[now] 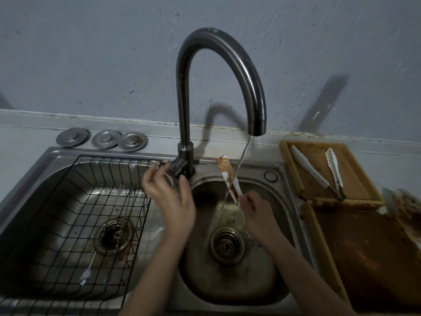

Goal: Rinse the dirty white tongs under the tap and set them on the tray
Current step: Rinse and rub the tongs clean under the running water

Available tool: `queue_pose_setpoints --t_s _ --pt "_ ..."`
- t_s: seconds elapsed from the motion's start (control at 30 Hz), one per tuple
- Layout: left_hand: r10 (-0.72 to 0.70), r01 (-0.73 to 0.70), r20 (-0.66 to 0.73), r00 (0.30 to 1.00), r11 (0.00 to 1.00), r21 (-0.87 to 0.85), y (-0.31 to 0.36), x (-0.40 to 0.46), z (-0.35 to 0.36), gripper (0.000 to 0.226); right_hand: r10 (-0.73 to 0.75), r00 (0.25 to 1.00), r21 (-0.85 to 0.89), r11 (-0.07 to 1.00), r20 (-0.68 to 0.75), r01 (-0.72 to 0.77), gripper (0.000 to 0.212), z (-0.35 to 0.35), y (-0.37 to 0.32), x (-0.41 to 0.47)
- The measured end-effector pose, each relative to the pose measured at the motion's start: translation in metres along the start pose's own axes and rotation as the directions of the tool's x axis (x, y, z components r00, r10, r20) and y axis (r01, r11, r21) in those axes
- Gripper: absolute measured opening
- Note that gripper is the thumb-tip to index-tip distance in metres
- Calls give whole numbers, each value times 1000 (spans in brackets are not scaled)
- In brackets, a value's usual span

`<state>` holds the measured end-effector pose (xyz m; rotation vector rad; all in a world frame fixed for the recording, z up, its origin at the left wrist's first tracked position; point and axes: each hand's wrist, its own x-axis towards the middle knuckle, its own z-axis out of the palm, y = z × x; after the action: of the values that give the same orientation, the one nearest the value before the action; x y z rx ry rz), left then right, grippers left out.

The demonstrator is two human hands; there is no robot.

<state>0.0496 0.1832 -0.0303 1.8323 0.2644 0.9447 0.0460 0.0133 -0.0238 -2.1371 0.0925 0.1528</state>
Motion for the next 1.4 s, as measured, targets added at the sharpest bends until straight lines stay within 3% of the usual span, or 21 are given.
queue_pose_setpoints --t_s 0.03,0.07,0.1,0.13,0.17,0.2,0.23,0.27,0.33,0.43,0.53,0.63,0.73,0.87,1.07,1.2,1.3,1.4 --pt "-46 48 38 998 996 -75 4 -13 4 28 -7 1000 -57 998 -13 7 21 2 1 2" --pt "-158 175 117 980 973 -152 6 -24 9 27 -24 999 -119 993 -36 20 20 2 0 3" --pt "-327 376 239 914 904 -203 9 -32 14 27 -45 997 -188 982 -60 33 20 2 -3 4" --pt "-503 616 396 769 749 -244 12 -37 18 27 -65 994 -270 962 -83 40 21 2 -7 3" --pt "-587 808 573 572 522 -272 17 -39 21 29 -92 990 -359 932 -106 48 22 2 -12 3" --pt "-562 912 720 407 295 -286 22 -42 23 32 -121 986 -440 896 -111 60 24 2 -15 3" --pt "-498 947 806 320 148 -284 25 -44 25 32 -149 983 -501 862 -107 77 25 3 -18 3" --pt "-458 955 840 292 98 -279 26 -46 26 30 -169 981 -534 841 -95 93 25 4 -20 3" --pt "-456 955 840 295 109 -276 29 -47 30 23 -179 977 -501 860 -111 101 24 7 -20 3" --pt "-497 946 807 319 111 -305 32 -46 33 22 -61 984 -207 978 -166 26 19 6 -16 3" --pt "-525 942 789 319 88 -323 33 -43 36 22 158 986 0 987 -51 -158 39 0 -3 12" --pt "-554 944 775 304 65 -324 36 -38 36 20 198 979 75 977 39 -200 51 0 -1 15" --pt "-584 948 764 274 32 -315 33 -34 35 33 167 986 28 986 20 -167 47 1 -8 16" --pt "-537 941 792 291 10 -339 30 -26 29 23 110 994 -102 989 19 -108 64 6 -23 18" --pt "-499 949 813 300 72 -306 34 -22 25 39 88 996 -223 970 -32 -93 76 7 -34 19" --pt "-497 953 816 296 99 -286 39 -28 29 26 51 998 -241 969 -34 -58 86 3 -25 15" --pt "-524 965 811 262 126 -230 43 -33 31 37 70 997 -274 959 -33 -77 69 -1 -17 14" --pt "-496 962 826 268 176 -207 48 -37 30 22 109 993 -271 955 -44 -117 54 -6 -11 17"
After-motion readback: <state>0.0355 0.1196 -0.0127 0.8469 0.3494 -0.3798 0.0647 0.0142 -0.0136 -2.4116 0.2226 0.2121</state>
